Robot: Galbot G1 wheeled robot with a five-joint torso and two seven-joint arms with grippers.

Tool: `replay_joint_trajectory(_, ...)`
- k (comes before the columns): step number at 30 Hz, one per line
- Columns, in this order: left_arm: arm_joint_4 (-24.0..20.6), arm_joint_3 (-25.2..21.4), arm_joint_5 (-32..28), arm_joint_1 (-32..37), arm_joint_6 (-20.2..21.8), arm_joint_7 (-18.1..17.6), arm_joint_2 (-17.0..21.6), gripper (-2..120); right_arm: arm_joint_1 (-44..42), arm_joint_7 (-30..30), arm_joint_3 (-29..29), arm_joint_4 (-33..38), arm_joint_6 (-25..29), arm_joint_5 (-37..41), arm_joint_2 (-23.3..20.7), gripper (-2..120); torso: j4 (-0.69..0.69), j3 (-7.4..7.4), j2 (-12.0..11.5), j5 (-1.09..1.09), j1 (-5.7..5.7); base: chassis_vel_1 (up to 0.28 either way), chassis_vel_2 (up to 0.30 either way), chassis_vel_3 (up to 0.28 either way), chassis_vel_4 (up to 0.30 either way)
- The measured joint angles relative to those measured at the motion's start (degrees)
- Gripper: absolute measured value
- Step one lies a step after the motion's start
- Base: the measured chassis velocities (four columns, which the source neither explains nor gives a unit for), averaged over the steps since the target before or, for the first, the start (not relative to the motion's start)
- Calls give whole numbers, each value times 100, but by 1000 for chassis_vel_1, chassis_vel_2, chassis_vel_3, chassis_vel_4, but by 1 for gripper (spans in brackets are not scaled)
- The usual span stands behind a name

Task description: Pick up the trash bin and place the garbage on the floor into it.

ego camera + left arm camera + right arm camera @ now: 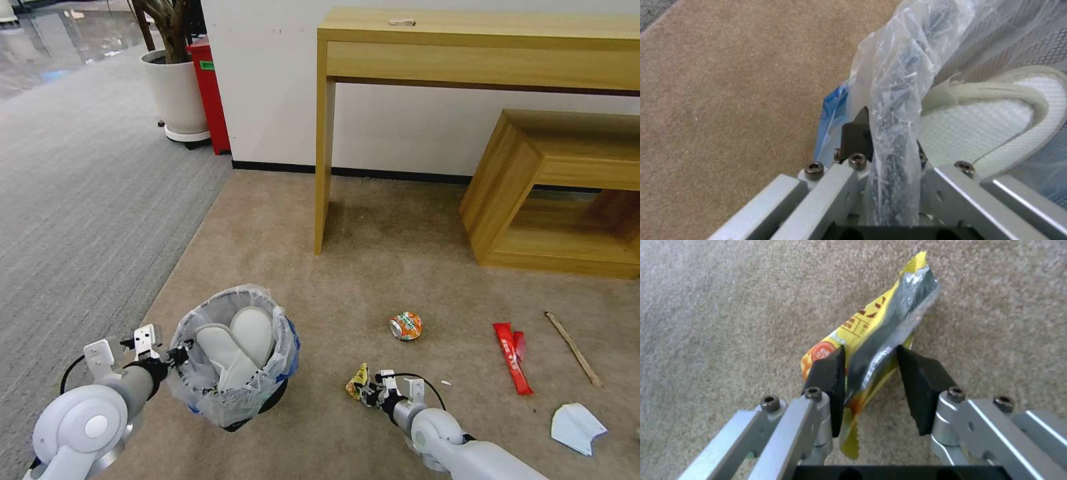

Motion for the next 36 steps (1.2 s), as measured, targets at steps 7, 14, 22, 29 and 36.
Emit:
replay_joint_trajectory(7,-11,8,0,-2,-3,3,-1,1,-6,3,-37,-19,42,-45,3,28,0,0,0,0,0,0,0,0,0)
replay_joint_trajectory(14,-15,-6,1,13,-7,3,-3,1,-3,7,-42,-8,97,-78,-11,10,0,0,0,0,0,0,0,0,0)
replay_joint_trajectory(22,29,-7,16,5,-14,3,-11,1,-58,17,-6,134,183,-159,-122,0,0,0,0,0,0,0,0,0,0)
replay_joint_trajectory(29,23,-3,28,4,-17,3,-22,1,-104,12,40,231,257,-222,-242,0,0,0,0,0,0,0,0,0,0)
replay_joint_trajectory(36,48,10,63,9,-17,3,-27,1,-171,-97,108,375,409,-283,-374,0,0,0,0,0,0,0,0,0,0)
